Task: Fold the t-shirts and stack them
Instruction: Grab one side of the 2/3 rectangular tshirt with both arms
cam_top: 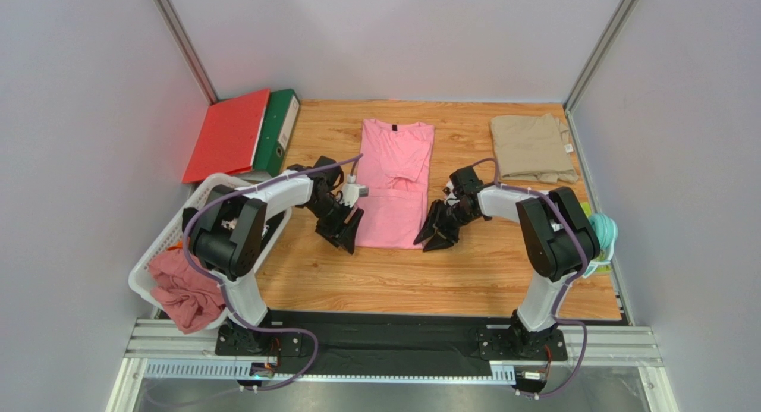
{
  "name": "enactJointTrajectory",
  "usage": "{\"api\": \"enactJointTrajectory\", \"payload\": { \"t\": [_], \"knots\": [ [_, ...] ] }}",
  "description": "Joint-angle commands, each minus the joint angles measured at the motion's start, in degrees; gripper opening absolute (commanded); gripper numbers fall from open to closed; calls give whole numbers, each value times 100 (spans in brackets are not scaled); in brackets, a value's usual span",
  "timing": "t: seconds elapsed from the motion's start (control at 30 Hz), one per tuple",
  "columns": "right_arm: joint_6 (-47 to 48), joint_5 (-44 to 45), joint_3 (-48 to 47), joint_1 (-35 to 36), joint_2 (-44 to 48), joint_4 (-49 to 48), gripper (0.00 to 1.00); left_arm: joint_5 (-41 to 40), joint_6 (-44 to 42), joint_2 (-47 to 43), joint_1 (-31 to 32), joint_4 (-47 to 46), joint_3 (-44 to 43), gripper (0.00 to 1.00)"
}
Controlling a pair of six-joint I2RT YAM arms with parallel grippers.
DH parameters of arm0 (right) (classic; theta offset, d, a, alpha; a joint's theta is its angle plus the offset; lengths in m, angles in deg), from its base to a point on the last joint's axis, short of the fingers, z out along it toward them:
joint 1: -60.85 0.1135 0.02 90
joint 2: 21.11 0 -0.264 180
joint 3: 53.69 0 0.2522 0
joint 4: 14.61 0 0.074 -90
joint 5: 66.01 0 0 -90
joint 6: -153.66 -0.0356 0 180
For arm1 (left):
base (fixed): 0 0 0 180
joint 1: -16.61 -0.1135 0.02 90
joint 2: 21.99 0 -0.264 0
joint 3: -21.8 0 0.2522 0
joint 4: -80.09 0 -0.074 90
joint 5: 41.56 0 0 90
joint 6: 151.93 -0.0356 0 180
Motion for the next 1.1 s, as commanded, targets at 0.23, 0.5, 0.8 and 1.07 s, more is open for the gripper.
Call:
{"api": "enactJointTrajectory", "payload": {
  "t": [0.23,0.5,0.8,1.07],
  "knots": [
    [-284,-122,-170,56,-164,-490,41,-440,129,556,14,-206,-683,63],
    [-328,-157,-162,91,-163,-577,40,-809,147,635,93,-224,-551,52],
    [-381,-157,-83,126,-155,-648,40,-775,226,811,348,-215,-656,52],
    [-381,-174,-56,126,-146,-692,40,-634,279,917,418,-179,-718,51]
  ]
}}
